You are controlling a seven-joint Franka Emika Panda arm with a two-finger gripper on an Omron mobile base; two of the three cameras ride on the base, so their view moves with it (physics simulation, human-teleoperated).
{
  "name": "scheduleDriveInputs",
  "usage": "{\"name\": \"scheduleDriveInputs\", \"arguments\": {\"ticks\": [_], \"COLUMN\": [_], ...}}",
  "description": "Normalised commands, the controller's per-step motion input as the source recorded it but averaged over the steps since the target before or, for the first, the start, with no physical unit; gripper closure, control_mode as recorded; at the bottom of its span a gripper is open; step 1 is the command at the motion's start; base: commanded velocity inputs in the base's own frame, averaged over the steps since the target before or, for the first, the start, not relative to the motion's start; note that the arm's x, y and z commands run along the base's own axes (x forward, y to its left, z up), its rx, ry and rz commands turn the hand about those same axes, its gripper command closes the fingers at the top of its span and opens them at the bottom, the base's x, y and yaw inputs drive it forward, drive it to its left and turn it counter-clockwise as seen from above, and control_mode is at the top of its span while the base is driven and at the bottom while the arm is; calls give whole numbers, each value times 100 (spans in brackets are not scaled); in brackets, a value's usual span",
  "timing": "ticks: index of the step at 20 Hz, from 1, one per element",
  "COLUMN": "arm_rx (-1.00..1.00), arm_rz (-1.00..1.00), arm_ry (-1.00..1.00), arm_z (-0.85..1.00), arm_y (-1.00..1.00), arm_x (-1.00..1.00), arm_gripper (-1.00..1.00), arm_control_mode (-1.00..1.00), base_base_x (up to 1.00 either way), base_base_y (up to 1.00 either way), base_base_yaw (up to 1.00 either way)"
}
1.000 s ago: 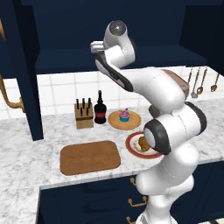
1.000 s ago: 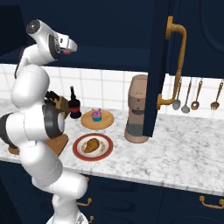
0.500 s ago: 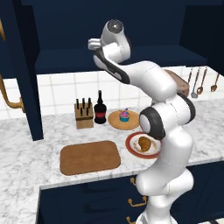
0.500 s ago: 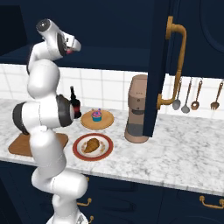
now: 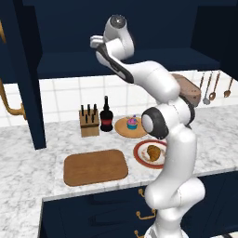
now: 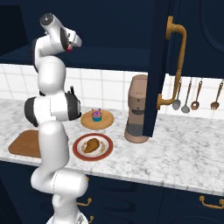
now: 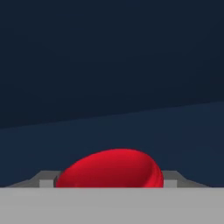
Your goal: From the different types of pastries on the counter, select a croissant and place it on the cutting board. Then retrieve a jar of jam from the cabinet and place it alongside the croissant on the cutting board.
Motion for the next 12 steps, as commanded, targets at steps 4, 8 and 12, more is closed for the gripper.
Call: {"name": "scheduleDriveInputs", "arguments": {"ticks": [4, 8, 12], "arm_rx": [0, 0, 1], "arm_rz": [1, 0, 0], "arm_ry": [0, 0, -2], "arm_z": [-14, -1, -3], "arm_y": [0, 3, 22], "arm_x": [-6, -51, -92], "arm_gripper": [100, 100, 100], "arm_control_mode": [-100, -100, -100], "base_base_x": [0, 0, 0], "base_base_y": [0, 0, 0], "base_base_yaw": [0, 0, 0]}}
